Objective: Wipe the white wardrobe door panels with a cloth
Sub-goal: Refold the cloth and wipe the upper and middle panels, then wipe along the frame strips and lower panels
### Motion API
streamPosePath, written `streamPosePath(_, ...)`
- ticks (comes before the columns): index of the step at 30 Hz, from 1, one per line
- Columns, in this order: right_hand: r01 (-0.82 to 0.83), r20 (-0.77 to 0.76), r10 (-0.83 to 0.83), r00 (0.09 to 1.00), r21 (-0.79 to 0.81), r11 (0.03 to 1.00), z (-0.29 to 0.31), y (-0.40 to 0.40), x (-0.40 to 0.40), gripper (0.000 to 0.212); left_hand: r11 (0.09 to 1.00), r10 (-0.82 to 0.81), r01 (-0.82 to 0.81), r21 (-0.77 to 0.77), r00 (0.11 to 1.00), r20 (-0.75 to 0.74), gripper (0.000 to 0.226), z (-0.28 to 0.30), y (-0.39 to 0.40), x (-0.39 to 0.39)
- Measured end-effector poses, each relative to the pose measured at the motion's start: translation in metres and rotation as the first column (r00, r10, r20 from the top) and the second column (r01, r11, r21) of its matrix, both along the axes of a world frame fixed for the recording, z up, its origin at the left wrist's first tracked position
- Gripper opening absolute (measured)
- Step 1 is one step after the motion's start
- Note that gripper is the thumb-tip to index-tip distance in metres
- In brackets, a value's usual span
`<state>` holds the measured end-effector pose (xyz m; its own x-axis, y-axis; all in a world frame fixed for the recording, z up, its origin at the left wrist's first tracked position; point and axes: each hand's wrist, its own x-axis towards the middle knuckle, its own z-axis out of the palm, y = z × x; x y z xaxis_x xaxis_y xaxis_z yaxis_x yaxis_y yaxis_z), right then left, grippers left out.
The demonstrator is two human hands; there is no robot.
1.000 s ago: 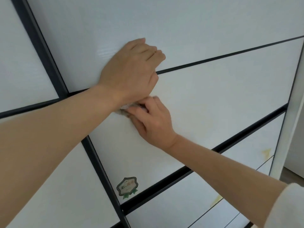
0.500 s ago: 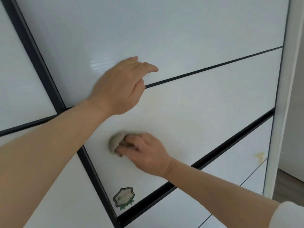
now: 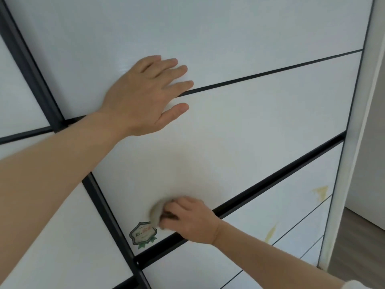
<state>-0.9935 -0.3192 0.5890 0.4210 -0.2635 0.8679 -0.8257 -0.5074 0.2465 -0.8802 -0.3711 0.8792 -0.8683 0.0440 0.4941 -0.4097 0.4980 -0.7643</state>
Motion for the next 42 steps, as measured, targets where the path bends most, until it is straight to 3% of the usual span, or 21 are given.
streamPosePath(1,-0.011,-0.082,0.014,0.997,0.035,0.999,-0.009,0.004,-0.017,0.017,1.0,-0.006,0.006,-0.007,1.0,-0.009,0.064,0.001,0.0,0.001)
streamPosePath(2,0.017,-0.059,-0.015,0.998,0.05,0.999,-0.018,0.006,-0.041,0.015,1.0,-0.013,0.013,-0.008,1.0,-0.014,0.063,-0.001,0.001,0.0)
streamPosePath(4,0.183,0.21,-0.19,0.959,0.055,0.982,-0.024,0.008,-0.095,0.007,0.999,-0.025,0.025,-0.021,0.999,-0.02,0.06,0.0,0.0,0.0)
streamPosePath(5,0.28,0.412,-0.305,0.859,0.12,0.952,-0.024,0.009,-0.122,0.007,0.999,-0.022,0.021,-0.024,1.0,-0.017,0.059,0.0,-0.001,0.001)
streamPosePath(6,0.308,0.619,-0.387,0.684,0.235,0.922,-0.023,0.008,-0.145,0.008,1.0,-0.019,0.019,-0.023,1.0,-0.015,0.058,0.001,-0.001,0.001)
streamPosePath(8,0.177,0.865,-0.429,0.263,0.393,0.902,-0.014,0.007,-0.163,0.004,1.0,-0.007,0.007,-0.021,1.0,-0.009,0.056,0.001,-0.002,0.0)
streamPosePath(9,0.12,0.905,-0.396,0.155,0.38,0.917,-0.008,0.005,-0.151,0.01,1.0,-0.005,0.005,-0.022,1.0,-0.003,0.054,0.0,-0.002,-0.001)
streamPosePath(10,0.041,0.932,-0.346,0.109,0.344,0.938,-0.004,0.003,-0.127,0.018,1.0,-0.002,0.003,-0.025,1.0,0.005,0.052,0.0,-0.002,-0.001)
streamPosePath(12,-0.242,0.972,-0.207,0.116,0.229,0.943,-0.002,0.013,-0.061,0.027,1.0,0.013,-0.013,-0.018,1.0,0.011,0.05,0.001,-0.002,0.001)
streamPosePath(15,-0.621,0.986,-0.164,-0.027,0.112,0.776,0.01,0.057,0.006,0.02,0.987,-0.007,0.017,0.158,0.998,-0.065,0.047,-0.006,0.016,-0.002)
streamPosePath(17,-0.709,0.971,-0.179,-0.161,0.013,0.705,0.014,0.082,0.007,0.025,0.912,-0.037,0.101,0.398,0.986,-0.165,0.046,-0.031,0.039,-0.004)
streamPosePath(20,-0.796,0.925,-0.239,-0.296,-0.101,0.596,0.02,0.115,-0.007,0.037,0.785,-0.028,0.229,0.575,0.941,-0.337,0.035,-0.103,0.08,0.013)
streamPosePath(22,-0.82,0.91,-0.274,-0.312,-0.112,0.562,0.015,0.128,-0.012,0.037,0.713,0.067,0.272,0.646,0.891,-0.45,0.028,-0.153,0.1,0.028)
streamPosePath(25,-0.808,0.923,-0.287,-0.257,-0.042,0.588,0.006,0.133,-0.014,0.028,0.561,0.23,0.307,0.769,0.834,-0.501,0.019,-0.201,0.117,0.038)
streamPosePath(28,-0.833,0.935,-0.292,-0.199,-0.004,0.554,0.002,0.132,-0.009,0.006,0.198,0.366,0.37,0.908,0.831,-0.419,0.013,-0.218,0.135,0.03)
streamPosePath(29,-0.84,0.937,-0.297,-0.183,0.008,0.542,-0.001,0.13,-0.008,0.007,0.074,0.382,0.36,0.93,0.851,-0.36,0.01,-0.221,0.138,0.026)
streamPosePath(31,-0.846,0.934,-0.323,-0.153,0.046,0.532,-0.005,0.126,-0.01,0.023,-0.074,0.405,0.343,0.936,0.868,-0.286,0.011,-0.227,0.135,0.022)
streamPosePath(35,-0.856,0.927,-0.352,-0.13,0.074,0.511,-0.009,0.122,-0.027,0.019,-0.217,0.53,0.455,0.864,0.798,-0.287,0.006,-0.225,0.117,0.026)
streamPosePath(40,-0.713,0.911,-0.412,-0.027,0.271,0.646,-0.02,0.123,-0.045,0.016,-0.352,0.638,0.576,0.738,0.724,-0.26,0.026,-0.21,0.099,0.033)
streamPosePath(42,-0.754,0.913,-0.406,0.042,0.296,0.586,-0.019,0.122,-0.048,0.017,-0.413,0.661,0.63,0.657,0.704,-0.26,0.02,-0.205,0.093,0.033)
